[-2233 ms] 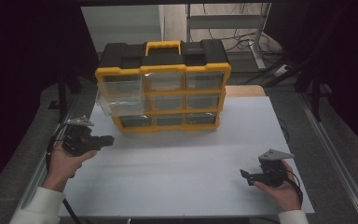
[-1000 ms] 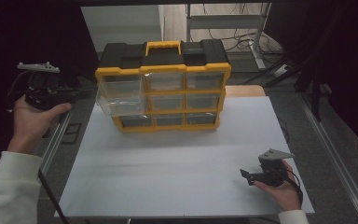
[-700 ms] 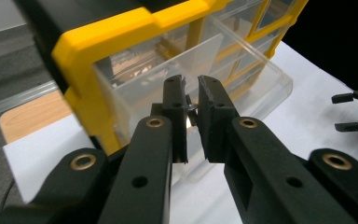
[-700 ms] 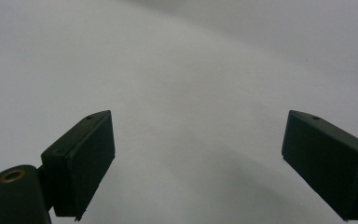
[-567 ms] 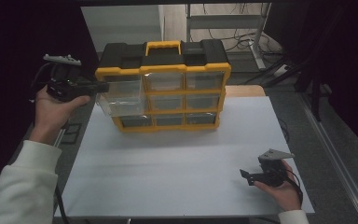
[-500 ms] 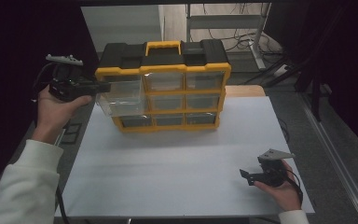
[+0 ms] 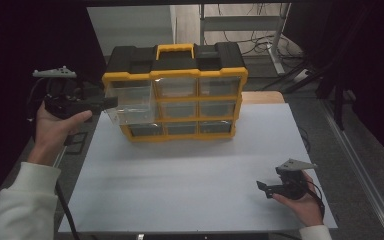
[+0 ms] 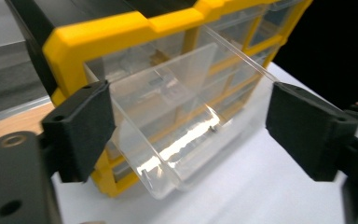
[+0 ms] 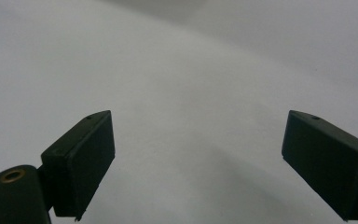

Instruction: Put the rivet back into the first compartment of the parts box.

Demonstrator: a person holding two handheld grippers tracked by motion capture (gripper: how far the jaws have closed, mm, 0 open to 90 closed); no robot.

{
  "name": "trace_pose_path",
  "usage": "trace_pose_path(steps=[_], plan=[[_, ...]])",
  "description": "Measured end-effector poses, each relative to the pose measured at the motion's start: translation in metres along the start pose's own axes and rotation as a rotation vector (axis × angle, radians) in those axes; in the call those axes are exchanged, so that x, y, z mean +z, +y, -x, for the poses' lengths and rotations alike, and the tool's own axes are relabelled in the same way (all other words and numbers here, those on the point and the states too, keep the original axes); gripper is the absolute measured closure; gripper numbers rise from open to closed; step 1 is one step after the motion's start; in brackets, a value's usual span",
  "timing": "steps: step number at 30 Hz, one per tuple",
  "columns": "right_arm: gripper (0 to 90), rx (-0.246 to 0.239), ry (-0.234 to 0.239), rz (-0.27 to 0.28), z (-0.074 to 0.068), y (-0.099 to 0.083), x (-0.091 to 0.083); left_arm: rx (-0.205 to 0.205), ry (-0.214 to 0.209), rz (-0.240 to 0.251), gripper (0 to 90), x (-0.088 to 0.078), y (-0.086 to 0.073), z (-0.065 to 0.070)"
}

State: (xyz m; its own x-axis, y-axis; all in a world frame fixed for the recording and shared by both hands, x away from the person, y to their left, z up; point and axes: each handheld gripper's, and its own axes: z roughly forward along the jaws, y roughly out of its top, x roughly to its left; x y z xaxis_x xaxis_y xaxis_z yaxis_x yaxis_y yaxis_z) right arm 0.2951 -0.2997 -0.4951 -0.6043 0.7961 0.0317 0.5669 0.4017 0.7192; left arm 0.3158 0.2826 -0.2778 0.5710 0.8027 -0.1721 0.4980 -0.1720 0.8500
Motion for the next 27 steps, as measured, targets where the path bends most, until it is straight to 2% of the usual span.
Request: trace_pose_path(steps=[7, 10, 18, 27], plan=[[9.9, 0.003, -0.001, 0.002, -0.001, -0.001, -0.002, 0.026, -0.003, -0.007, 7.4, -0.009, -0.018, 0.010], [9.8, 0.005, -0.003, 0.000, -0.002, -0.001, -0.002, 0.033, 0.023, -0.018, 6.2, -0.011, -0.027, 0.012], [9.8, -0.006, -0.013, -0.010, -0.003, -0.001, -0.001, 0.001, 0.028, -0.029, 5.9, -0.013, -0.056, 0.008], [9.8, -0.004, -0.014, -0.010, -0.003, -0.002, -0.001, -0.023, 0.020, -0.066, 5.9, -0.004, -0.097, 0.008]])
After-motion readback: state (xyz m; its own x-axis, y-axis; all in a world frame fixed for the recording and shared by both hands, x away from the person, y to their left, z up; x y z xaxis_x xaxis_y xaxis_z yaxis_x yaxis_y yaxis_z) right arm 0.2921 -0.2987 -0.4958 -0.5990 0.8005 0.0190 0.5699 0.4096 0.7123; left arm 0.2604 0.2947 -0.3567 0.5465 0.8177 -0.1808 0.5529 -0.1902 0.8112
